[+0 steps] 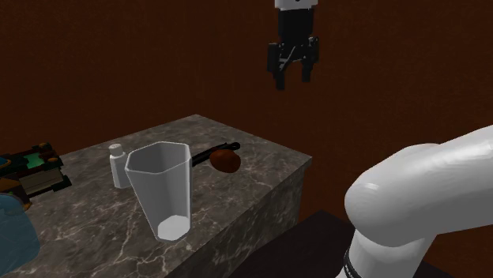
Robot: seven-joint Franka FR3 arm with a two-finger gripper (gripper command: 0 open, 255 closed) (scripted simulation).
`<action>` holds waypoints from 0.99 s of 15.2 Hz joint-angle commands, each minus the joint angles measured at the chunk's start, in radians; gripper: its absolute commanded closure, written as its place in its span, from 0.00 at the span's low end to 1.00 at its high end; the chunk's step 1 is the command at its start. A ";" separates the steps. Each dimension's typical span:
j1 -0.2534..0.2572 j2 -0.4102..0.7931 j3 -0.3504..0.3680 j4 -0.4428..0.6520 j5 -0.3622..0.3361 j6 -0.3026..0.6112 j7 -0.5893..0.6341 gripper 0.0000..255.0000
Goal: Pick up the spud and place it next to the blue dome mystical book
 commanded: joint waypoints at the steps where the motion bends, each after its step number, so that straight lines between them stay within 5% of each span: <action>1: 0.000 0.000 0.000 0.000 0.000 0.000 0.000 0.00; 15: 0.198 0.185 0.060 -0.231 0.054 0.517 -0.208 0.00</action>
